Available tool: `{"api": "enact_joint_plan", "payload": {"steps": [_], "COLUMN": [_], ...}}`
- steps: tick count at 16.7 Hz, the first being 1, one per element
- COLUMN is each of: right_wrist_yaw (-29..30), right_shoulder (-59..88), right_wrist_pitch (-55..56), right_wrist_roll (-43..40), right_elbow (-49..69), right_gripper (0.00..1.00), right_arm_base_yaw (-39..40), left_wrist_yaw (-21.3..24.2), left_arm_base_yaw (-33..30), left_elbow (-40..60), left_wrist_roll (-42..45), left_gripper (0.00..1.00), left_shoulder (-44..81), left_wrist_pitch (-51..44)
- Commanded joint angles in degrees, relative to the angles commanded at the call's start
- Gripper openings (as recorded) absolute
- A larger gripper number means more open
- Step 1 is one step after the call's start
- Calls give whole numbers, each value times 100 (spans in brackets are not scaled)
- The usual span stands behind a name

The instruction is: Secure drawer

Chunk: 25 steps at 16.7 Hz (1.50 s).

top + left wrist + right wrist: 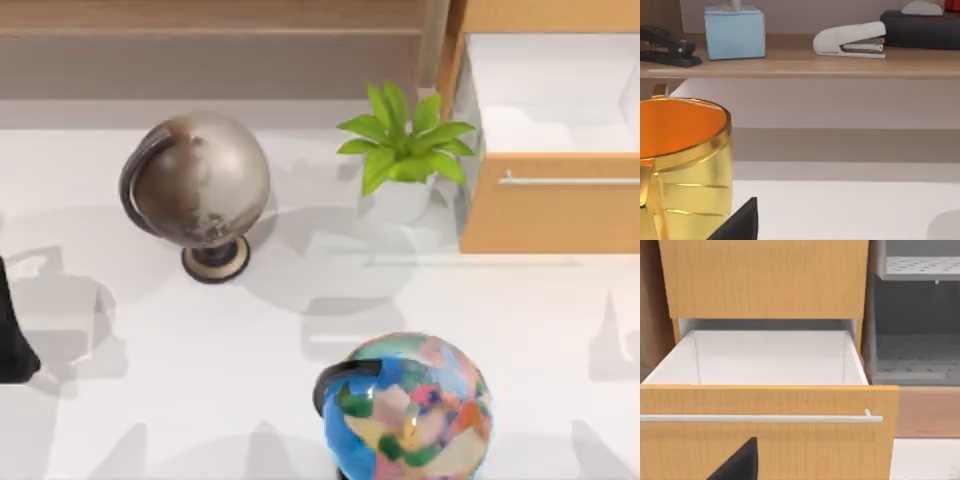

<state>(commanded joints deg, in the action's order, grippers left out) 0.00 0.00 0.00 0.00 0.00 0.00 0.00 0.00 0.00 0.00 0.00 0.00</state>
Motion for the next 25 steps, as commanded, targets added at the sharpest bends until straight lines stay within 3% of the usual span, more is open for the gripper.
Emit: {"api": "enact_joint_plan", "payload": {"steps": [6,18,25], "right_wrist_yaw": [-477,-2966,-3286], "right_shoulder": [634,4816,5338], "right_wrist_pitch": [405,2917,3227], "right_wrist_roll": [16,74,88], "right_elbow": [266,1948,2159], "right_gripper": [100,100,100], "right_arm_base_yaw": [-383,-3024,-3324], "left_wrist_yaw": [0,0,0], "left_arm_base_yaw": [0,0,0], "left_elbow": [0,0,0], "left_wrist_roll": [0,0,0], "left_gripper": [100,100,100], "left_shoulder": [0,0,0], "left_wrist_pitch": [0,0,0]}}
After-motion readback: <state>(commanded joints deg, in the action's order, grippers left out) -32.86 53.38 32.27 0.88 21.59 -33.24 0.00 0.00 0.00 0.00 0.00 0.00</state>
